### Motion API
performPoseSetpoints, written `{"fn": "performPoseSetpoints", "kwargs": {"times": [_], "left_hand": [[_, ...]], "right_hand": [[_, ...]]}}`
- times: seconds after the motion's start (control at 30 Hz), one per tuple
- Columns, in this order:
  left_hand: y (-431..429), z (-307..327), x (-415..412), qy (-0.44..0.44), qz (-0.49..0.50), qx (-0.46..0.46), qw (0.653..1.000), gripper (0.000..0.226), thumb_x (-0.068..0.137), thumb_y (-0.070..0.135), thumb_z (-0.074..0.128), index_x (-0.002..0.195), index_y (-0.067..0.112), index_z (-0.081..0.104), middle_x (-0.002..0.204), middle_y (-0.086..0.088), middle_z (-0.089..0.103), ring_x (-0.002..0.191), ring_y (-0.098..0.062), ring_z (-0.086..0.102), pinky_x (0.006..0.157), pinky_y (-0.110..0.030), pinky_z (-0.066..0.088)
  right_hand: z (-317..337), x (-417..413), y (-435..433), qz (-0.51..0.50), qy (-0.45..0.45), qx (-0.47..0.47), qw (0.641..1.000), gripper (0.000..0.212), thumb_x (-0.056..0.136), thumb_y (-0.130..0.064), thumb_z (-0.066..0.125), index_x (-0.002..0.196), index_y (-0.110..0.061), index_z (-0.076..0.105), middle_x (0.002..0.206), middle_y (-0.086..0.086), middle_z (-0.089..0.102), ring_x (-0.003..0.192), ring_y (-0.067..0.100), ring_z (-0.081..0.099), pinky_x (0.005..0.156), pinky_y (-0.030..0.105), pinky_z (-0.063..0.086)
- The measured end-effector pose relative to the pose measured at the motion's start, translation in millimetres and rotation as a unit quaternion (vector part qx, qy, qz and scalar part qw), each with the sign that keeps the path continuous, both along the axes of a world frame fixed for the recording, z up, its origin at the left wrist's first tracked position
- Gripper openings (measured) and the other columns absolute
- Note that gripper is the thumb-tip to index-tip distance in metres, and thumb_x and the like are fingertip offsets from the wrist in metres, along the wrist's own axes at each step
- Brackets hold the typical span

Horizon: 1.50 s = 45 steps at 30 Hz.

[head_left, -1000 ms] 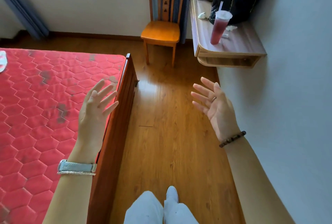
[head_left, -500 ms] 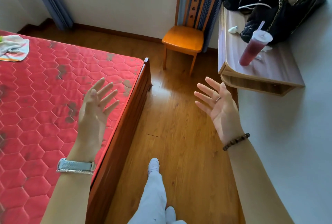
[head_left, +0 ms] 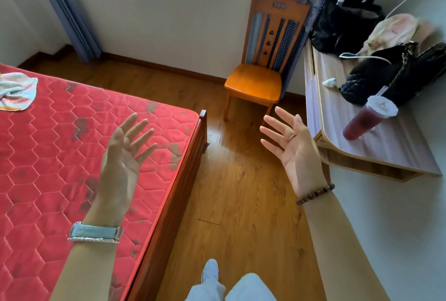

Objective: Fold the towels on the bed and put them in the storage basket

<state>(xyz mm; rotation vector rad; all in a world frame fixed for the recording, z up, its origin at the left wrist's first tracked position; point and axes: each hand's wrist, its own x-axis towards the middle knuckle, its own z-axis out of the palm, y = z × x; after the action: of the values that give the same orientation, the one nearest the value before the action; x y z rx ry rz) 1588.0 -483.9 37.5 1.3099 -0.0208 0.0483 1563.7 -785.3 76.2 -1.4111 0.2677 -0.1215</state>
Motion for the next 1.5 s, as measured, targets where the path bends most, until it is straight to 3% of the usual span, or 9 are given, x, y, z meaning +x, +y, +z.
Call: {"fn": "performPoseSetpoints", "kwargs": {"times": [0.13,0.27,0.43,0.83,0.97,1.07,1.17,1.27,1.5], "left_hand": [[2,7,42,-0.014,0.005,-0.004,1.000,0.065,0.095,0.058,0.047,0.148,0.020,0.045,0.143,-0.002,0.057,0.132,-0.024,0.054,0.104,-0.039,0.051],[-1,11,74,-0.016,0.007,0.008,1.000,0.058,0.098,0.050,0.038,0.147,0.020,0.045,0.143,-0.003,0.057,0.131,-0.022,0.055,0.106,-0.042,0.049],[-16,13,113,-0.010,0.017,0.015,1.000,0.077,0.080,0.071,0.061,0.141,0.025,0.052,0.141,-0.002,0.059,0.130,-0.022,0.056,0.105,-0.042,0.050],[-67,11,234,-0.017,0.101,-0.009,0.995,0.050,0.105,0.043,0.030,0.146,0.019,0.047,0.143,-0.006,0.056,0.132,-0.025,0.054,0.108,-0.046,0.047],[-84,10,265,-0.023,0.123,-0.014,0.992,0.052,0.104,0.044,0.030,0.146,0.019,0.046,0.143,-0.006,0.056,0.132,-0.025,0.054,0.107,-0.045,0.046],[-94,10,280,-0.022,0.130,-0.010,0.991,0.051,0.105,0.045,0.031,0.146,0.020,0.047,0.143,-0.005,0.056,0.132,-0.024,0.055,0.106,-0.043,0.048],[-100,9,297,-0.021,0.143,-0.011,0.989,0.051,0.104,0.045,0.032,0.146,0.019,0.047,0.143,-0.006,0.056,0.132,-0.026,0.054,0.108,-0.047,0.046],[-100,12,317,-0.026,0.162,-0.009,0.986,0.053,0.103,0.046,0.034,0.146,0.018,0.047,0.143,-0.007,0.056,0.132,-0.027,0.054,0.110,-0.051,0.043],[-96,11,382,-0.030,0.185,-0.015,0.982,0.056,0.097,0.055,0.044,0.142,0.022,0.050,0.142,-0.004,0.057,0.131,-0.022,0.055,0.110,-0.051,0.040]], "right_hand": [[9,40,3,0.006,-0.011,-0.003,1.000,0.078,0.074,-0.074,0.053,0.135,-0.027,0.051,0.134,0.000,0.060,0.120,0.020,0.061,0.103,0.046,0.048],[9,79,-2,0.019,-0.006,-0.011,1.000,0.064,0.084,-0.056,0.039,0.138,-0.024,0.049,0.136,0.001,0.059,0.121,0.021,0.060,0.106,0.049,0.045],[6,129,-15,0.036,-0.003,-0.019,0.999,0.059,0.085,-0.057,0.040,0.135,-0.028,0.052,0.133,-0.003,0.061,0.119,0.019,0.061,0.105,0.049,0.046],[10,273,-70,0.085,-0.015,-0.021,0.996,0.044,0.099,-0.048,0.035,0.137,-0.029,0.048,0.132,-0.002,0.062,0.120,0.020,0.061,0.106,0.050,0.045],[16,317,-86,0.113,-0.017,-0.028,0.993,0.080,0.067,-0.081,0.056,0.132,-0.035,0.051,0.130,-0.005,0.063,0.118,0.018,0.062,0.099,0.041,0.051],[17,344,-91,0.125,-0.020,-0.029,0.992,0.099,0.045,-0.090,0.061,0.128,-0.038,0.053,0.129,-0.006,0.064,0.117,0.017,0.063,0.095,0.038,0.053],[16,369,-93,0.134,-0.010,-0.017,0.991,0.079,0.065,-0.083,0.056,0.130,-0.037,0.052,0.130,-0.004,0.063,0.117,0.018,0.063,0.097,0.040,0.052],[15,393,-94,0.143,-0.008,-0.017,0.990,0.048,0.095,-0.054,0.039,0.136,-0.031,0.049,0.133,-0.001,0.060,0.119,0.021,0.061,0.103,0.049,0.047],[12,468,-91,0.149,0.003,-0.013,0.989,0.048,0.097,-0.050,0.037,0.138,-0.027,0.049,0.133,0.001,0.061,0.117,0.021,0.062,0.103,0.050,0.047]]}}
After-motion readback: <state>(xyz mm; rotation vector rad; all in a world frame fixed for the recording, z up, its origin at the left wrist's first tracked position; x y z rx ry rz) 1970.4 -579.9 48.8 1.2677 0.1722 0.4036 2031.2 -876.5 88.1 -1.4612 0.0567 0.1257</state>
